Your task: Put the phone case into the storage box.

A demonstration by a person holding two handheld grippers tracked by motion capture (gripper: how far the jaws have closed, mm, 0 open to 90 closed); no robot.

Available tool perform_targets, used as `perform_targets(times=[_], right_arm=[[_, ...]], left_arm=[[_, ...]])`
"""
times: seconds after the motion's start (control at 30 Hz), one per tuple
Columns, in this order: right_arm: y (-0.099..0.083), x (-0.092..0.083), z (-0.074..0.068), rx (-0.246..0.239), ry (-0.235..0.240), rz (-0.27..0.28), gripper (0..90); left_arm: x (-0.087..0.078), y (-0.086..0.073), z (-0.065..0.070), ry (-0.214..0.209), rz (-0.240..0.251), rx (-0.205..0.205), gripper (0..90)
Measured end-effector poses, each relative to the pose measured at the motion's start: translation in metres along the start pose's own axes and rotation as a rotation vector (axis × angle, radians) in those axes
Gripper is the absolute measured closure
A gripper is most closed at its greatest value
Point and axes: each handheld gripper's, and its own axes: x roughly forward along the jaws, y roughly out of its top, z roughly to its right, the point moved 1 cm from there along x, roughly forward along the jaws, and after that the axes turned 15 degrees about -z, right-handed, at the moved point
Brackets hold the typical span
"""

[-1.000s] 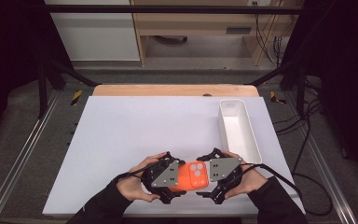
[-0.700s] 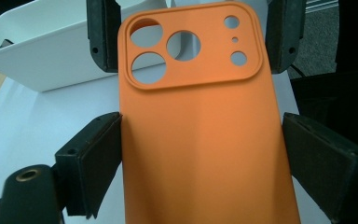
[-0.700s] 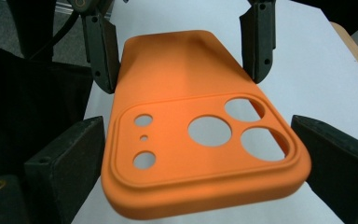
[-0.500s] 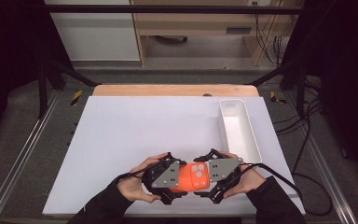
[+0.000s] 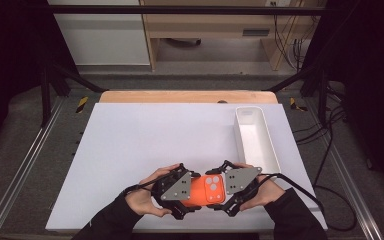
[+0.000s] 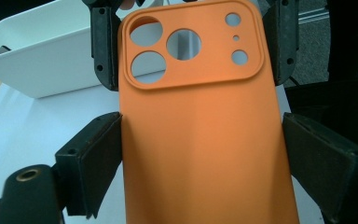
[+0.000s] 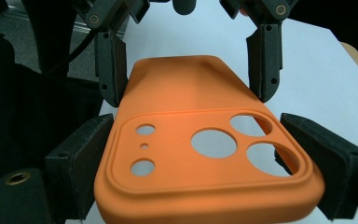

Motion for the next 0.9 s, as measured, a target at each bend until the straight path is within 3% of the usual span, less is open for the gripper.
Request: perform_targets(times=[0.9], right_arm=[[0.0002,0.0013,0.0032,0.034,0.026,-0.007,15.7]], left_arm=[[0.0021,-0.0024,-0.0041,-0.028,-0.008,-0.022,14.1]])
